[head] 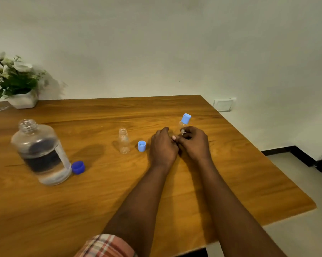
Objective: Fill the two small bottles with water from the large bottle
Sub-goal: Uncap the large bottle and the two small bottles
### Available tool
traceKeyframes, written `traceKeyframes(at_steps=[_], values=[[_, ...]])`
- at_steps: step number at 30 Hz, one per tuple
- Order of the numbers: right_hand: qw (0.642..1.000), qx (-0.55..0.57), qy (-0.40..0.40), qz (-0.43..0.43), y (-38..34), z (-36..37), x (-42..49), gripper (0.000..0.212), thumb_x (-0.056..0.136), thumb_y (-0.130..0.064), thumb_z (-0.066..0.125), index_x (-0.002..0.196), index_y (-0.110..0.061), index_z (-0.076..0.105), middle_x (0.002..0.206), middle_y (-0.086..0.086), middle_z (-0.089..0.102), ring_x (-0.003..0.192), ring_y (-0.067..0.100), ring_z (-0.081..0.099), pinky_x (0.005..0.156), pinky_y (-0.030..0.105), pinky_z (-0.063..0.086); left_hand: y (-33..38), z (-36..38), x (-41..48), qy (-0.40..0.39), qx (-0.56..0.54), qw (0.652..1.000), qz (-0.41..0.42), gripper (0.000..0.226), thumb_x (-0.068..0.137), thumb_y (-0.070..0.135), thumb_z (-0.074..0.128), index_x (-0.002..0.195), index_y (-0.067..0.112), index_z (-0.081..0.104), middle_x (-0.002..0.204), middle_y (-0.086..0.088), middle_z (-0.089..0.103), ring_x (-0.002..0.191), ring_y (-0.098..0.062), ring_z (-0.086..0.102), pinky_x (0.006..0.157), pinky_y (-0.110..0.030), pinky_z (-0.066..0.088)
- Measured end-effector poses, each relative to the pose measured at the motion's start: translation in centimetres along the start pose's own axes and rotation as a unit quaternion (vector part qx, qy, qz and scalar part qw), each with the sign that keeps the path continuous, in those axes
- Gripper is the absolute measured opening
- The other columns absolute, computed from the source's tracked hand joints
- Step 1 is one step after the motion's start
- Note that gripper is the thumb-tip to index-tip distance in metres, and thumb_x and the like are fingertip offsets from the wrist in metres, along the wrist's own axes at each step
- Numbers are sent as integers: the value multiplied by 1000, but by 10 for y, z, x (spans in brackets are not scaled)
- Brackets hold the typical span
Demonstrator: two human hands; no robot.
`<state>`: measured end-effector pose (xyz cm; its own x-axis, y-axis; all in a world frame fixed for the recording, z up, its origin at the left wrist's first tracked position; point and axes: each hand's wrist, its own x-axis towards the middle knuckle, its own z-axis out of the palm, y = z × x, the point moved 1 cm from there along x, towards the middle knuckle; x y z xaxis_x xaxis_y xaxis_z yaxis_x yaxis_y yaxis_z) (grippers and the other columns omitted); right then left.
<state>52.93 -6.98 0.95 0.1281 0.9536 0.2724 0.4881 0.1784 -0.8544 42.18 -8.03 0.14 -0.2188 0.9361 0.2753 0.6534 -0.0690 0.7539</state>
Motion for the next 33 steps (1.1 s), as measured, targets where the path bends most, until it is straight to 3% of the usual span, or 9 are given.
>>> traceKeyframes(at_steps=[8, 15, 21, 27, 33], values=[[999, 13, -30, 6, -9, -8, -48, 28, 68, -31, 85, 82, -14, 67, 72, 0, 74, 67, 13, 72, 73, 46, 58, -13, -34, -43, -35, -52, 998, 25, 45, 82, 18, 72, 124, 8, 62, 121, -10, 66, 113, -23, 60, 92, -29, 44], [997, 31, -66, -11, -23, -5, -78, 20, 72, -18, 83, 82, -10, 67, 71, 4, 75, 65, 18, 73, 72, 47, 59, -19, -58, -69, -47, -86, 995, 36, 51, 72, 17, 82, 119, 7, 65, 113, -9, 69, 105, -23, 64, 88, -35, 52], [995, 51, -84, -11, -22, -2, -86, 21, 71, -21, 83, 80, -11, 68, 70, 6, 75, 67, 21, 74, 73, 53, 58, -20, -69, -81, -42, -90, 994, 38, 43, 72, 16, 82, 112, 8, 67, 106, -7, 71, 96, -20, 66, 79, -31, 52], [991, 77, -105, 0, -23, -4, -87, 24, 72, -22, 83, 87, -7, 72, 78, 7, 76, 74, 23, 74, 78, 53, 58, -18, -72, -83, -42, -96, 994, 44, 30, 76, 13, 79, 104, 10, 69, 97, -3, 73, 82, -9, 63, 64, -14, 43], [988, 106, -116, 3, -25, -5, -88, 21, 75, -18, 81, 91, -6, 74, 82, 7, 77, 77, 21, 75, 80, 46, 59, -21, -70, -81, -44, -95, 993, 52, 34, 77, 13, 78, 109, 10, 68, 101, -3, 72, 91, -16, 67, 76, -27, 52]])
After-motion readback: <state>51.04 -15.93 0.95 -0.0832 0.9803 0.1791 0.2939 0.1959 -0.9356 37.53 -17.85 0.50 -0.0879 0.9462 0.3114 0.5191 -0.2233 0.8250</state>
